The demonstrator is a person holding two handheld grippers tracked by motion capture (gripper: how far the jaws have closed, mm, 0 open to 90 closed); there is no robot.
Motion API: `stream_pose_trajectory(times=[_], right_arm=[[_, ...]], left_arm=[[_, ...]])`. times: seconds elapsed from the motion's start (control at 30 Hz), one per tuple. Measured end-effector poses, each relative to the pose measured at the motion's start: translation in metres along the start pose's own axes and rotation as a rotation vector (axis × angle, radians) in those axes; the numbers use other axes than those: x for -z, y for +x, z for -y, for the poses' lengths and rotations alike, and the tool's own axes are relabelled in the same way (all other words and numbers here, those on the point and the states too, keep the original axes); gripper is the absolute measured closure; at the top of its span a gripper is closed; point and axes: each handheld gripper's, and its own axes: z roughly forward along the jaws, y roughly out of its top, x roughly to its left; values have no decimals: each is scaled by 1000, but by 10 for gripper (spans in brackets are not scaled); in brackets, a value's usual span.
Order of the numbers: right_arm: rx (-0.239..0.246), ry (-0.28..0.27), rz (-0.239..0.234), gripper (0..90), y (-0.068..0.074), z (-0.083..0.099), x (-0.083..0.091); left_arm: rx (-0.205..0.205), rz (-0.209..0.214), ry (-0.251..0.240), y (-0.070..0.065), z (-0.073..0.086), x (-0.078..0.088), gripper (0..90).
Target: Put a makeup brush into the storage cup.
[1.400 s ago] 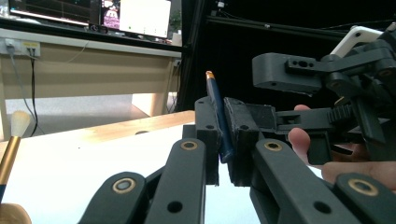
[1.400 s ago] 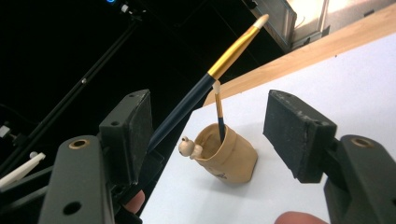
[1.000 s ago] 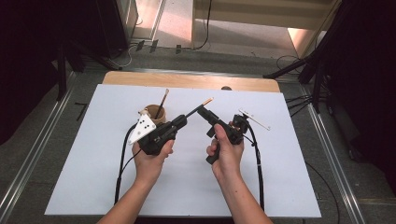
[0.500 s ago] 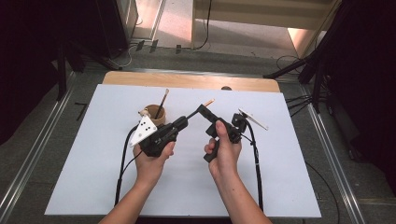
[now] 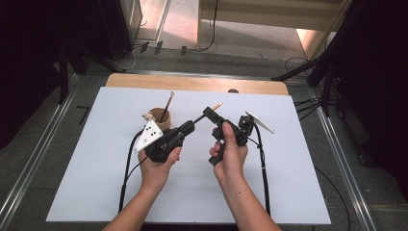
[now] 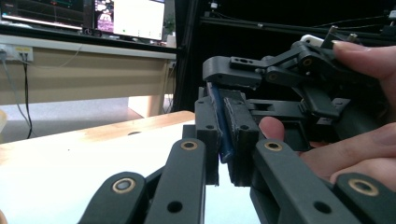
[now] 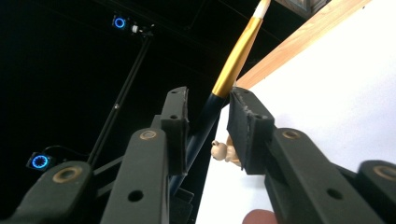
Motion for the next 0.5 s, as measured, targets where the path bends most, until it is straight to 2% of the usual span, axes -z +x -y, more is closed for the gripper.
stream_pose_trajectory(times=[0.3,0.5], right_arm=[[-14,2,-5,749,-1,-2,0],[-20,7,-38,786,-3,-3,1]], left_arm=[[2,9,0,0,1,-1,861],[-2,16,10,0,1,-1,860]])
